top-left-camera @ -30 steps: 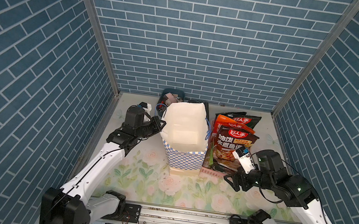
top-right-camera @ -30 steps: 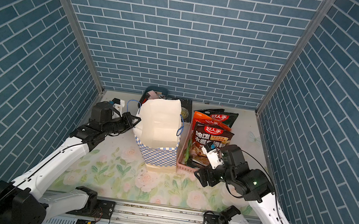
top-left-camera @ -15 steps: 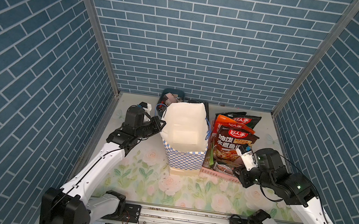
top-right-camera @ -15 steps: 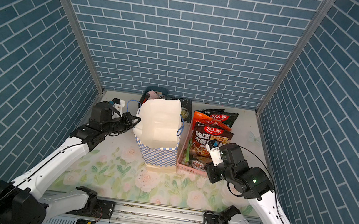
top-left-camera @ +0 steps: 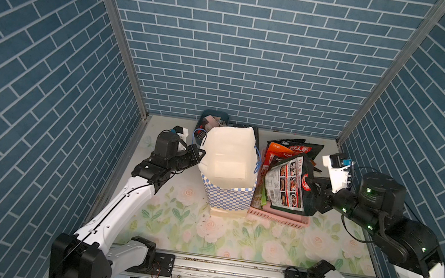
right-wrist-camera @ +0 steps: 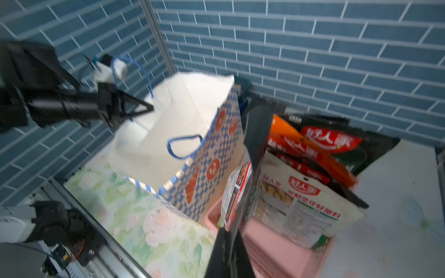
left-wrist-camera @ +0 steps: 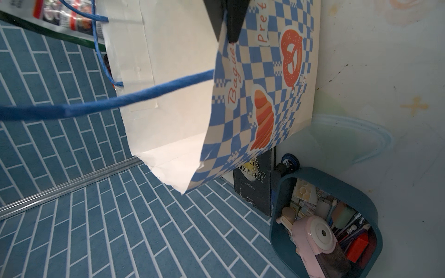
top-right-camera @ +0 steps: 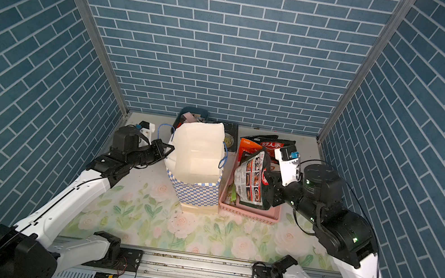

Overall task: Place the condiment packets inside the bag
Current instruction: Pick up the condiment packet from the storage box, then place the condiment packet in the paper bag.

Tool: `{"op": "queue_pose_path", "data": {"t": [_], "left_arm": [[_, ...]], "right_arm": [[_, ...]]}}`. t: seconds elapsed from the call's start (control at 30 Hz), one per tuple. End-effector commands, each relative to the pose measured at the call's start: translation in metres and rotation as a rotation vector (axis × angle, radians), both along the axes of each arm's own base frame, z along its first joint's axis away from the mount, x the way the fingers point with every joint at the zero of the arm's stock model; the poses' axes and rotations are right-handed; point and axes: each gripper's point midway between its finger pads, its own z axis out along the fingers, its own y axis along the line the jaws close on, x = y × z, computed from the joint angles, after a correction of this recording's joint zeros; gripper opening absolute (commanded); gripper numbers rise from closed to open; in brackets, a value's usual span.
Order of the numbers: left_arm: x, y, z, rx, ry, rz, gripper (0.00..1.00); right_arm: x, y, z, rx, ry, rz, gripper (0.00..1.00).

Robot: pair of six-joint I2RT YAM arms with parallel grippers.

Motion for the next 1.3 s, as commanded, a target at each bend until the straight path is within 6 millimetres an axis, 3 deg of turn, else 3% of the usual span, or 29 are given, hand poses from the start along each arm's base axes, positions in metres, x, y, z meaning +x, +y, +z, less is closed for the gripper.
{"op": "queue_pose_path", "data": {"t": [0.0, 0.13, 0.4, 0.7, 0.83, 0.97, 1.03, 1.27], "left_arm": [[0.000, -0.001, 0.012, 0.012, -0.041, -0.010, 0.00], [-0.001, -0.001, 0.009, 0.013, -0.037, -0.015, 0.00], [-0.001, -0.006, 0.009, 0.014, -0.044, -0.048, 0.00], [-0.002, -0.005, 0.009, 0.024, -0.048, -0.052, 0.00], [-0.002, -0.005, 0.010, 0.024, -0.051, -0.051, 0.00], [-0.003, -0.006, 0.013, 0.022, -0.057, -0.054, 0.00], [-0.002, -0.005, 0.014, 0.022, -0.060, -0.054, 0.00], [-0.003, -0.005, 0.015, 0.022, -0.062, -0.054, 0.00]], "right_arm": [[0.008, 0.009, 0.075, 0.155, -0.198, 0.012, 0.00], [0.014, 0.014, 0.112, 0.243, -0.275, 0.008, 0.00], [0.008, 0.061, 0.191, 0.465, -0.427, 0.257, 0.00], [0.012, 0.108, 0.251, 0.599, -0.507, 0.498, 0.00], [0.018, 0.130, 0.252, 0.656, -0.481, 0.593, 0.00], [0.033, 0.153, 0.238, 0.658, -0.416, 0.622, 0.00], [0.044, 0.164, 0.224, 0.648, -0.364, 0.620, 0.00], [0.078, 0.191, 0.142, 0.561, -0.139, 0.566, 0.00]]}}
